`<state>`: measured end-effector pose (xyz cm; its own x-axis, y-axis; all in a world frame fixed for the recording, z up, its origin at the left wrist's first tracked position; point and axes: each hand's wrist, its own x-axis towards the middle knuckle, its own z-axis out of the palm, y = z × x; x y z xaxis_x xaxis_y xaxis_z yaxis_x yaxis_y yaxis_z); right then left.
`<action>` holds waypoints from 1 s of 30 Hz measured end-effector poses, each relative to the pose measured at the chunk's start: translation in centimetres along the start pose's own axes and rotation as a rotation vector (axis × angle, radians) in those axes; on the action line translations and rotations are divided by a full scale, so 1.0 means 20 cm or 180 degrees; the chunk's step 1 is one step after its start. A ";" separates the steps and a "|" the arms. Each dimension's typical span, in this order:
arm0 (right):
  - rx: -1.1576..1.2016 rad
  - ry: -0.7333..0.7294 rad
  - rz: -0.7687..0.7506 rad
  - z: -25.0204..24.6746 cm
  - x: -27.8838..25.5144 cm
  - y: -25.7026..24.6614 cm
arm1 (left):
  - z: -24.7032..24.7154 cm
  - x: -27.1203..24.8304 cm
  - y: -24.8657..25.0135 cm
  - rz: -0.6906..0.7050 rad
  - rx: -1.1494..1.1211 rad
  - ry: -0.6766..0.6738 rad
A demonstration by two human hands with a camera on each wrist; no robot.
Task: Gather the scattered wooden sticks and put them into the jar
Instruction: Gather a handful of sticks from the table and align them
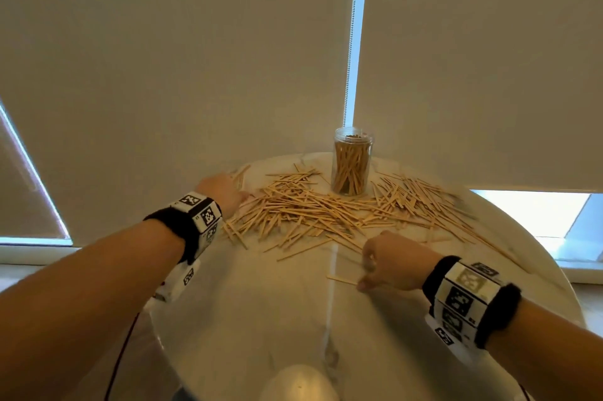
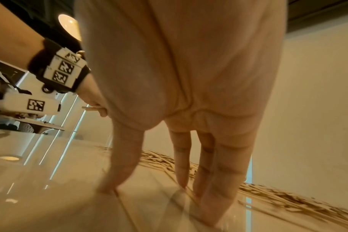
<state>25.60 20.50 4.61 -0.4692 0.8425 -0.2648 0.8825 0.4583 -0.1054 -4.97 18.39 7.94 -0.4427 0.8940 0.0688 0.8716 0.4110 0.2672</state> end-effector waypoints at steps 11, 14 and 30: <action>0.0268 -0.0145 0.0223 -0.02 0.13 0.04 | 0.27 0.04 0.10 0.0130 0.1041 -0.0855; 0.0111 -0.0144 0.0286 -0.04 0.12 0.03 | 0.29 0.00 0.22 0.0242 0.1155 -0.0866; -0.0230 -0.0028 0.0360 0.00 0.07 0.05 | 0.24 -0.10 0.35 0.0125 0.0763 -0.1271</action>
<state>25.79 22.12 4.16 -0.3662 0.8875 -0.2796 0.9250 0.3800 -0.0053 2.94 20.40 4.98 -0.3335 0.8891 -0.3136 0.9310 0.3630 0.0389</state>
